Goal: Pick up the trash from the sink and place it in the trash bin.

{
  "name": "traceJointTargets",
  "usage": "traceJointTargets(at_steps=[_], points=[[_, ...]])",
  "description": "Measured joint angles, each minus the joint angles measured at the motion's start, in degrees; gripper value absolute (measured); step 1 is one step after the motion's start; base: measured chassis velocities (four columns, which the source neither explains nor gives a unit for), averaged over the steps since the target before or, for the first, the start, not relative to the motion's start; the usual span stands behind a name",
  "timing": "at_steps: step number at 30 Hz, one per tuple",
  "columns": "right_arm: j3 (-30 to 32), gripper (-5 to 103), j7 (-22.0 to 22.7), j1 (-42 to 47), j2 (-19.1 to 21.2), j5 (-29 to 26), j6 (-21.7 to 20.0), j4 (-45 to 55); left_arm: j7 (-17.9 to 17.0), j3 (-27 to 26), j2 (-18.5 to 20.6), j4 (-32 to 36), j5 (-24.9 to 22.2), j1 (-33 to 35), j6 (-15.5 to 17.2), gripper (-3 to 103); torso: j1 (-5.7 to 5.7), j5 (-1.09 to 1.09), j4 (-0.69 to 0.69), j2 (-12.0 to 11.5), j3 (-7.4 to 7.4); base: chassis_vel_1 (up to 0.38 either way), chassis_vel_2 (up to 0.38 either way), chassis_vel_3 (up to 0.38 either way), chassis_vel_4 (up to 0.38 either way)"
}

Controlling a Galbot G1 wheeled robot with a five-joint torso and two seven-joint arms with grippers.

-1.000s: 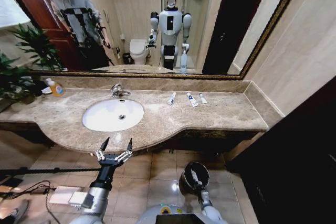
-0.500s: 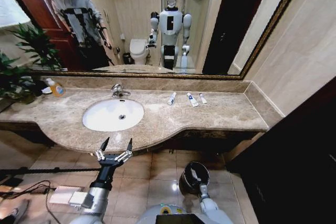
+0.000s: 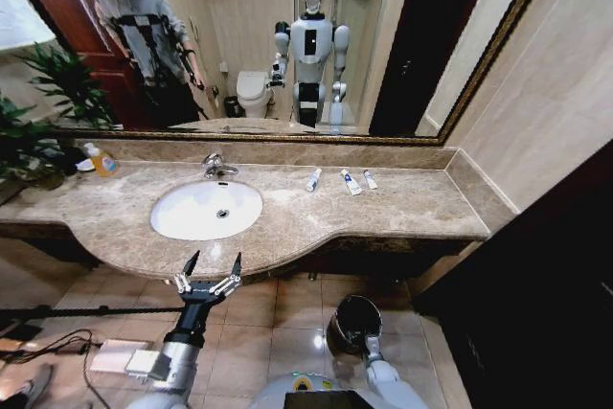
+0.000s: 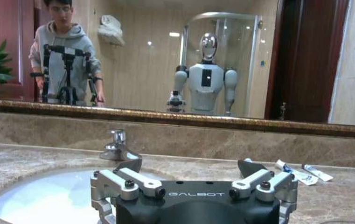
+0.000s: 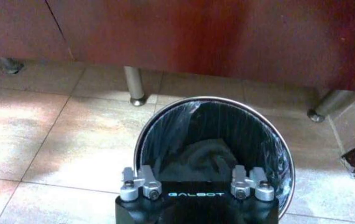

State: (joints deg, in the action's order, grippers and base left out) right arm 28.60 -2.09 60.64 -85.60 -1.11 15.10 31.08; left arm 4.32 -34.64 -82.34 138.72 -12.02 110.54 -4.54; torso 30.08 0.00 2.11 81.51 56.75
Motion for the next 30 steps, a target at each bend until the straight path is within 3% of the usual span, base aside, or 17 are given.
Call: traceJointTargets(at_steps=[7,10,17,24,30], points=[[0.0,83,0.0,0.6,0.0,-0.1,0.3,0.5,0.0,0.0,0.0,0.0,0.0,0.0,0.0,100,0.0,0.0,0.0,0.0,0.0,0.0,0.0,0.0,0.0],[0.0,98,1.0,1.3,0.1,0.4,0.4,1.6,0.0,0.0,0.0,0.0,0.0,0.0,0.0,100,0.0,0.0,0.0,0.0,0.0,0.0,0.0,0.0,0.0],[0.1,100,2.0,2.8,0.3,0.9,1.3,3.9,0.0,0.0,0.0,0.0,0.0,0.0,0.0,100,0.0,0.0,0.0,0.0,0.0,0.0,0.0,0.0,0.0],[0.1,100,5.2,5.3,0.0,1.8,5.1,7.4,0.0,0.0,0.0,0.0,0.0,0.0,0.0,100,0.0,0.01,0.0,0.0,0.0,0.0,0.0,0.0,0.0],[0.3,100,6.5,13.4,0.4,2.3,4.8,19.5,0.0,0.0,0.0,0.0,0.0,0.0,0.0,100,0.0,0.02,0.0,0.0,0.0,0.0,0.0,0.0,0.0]])
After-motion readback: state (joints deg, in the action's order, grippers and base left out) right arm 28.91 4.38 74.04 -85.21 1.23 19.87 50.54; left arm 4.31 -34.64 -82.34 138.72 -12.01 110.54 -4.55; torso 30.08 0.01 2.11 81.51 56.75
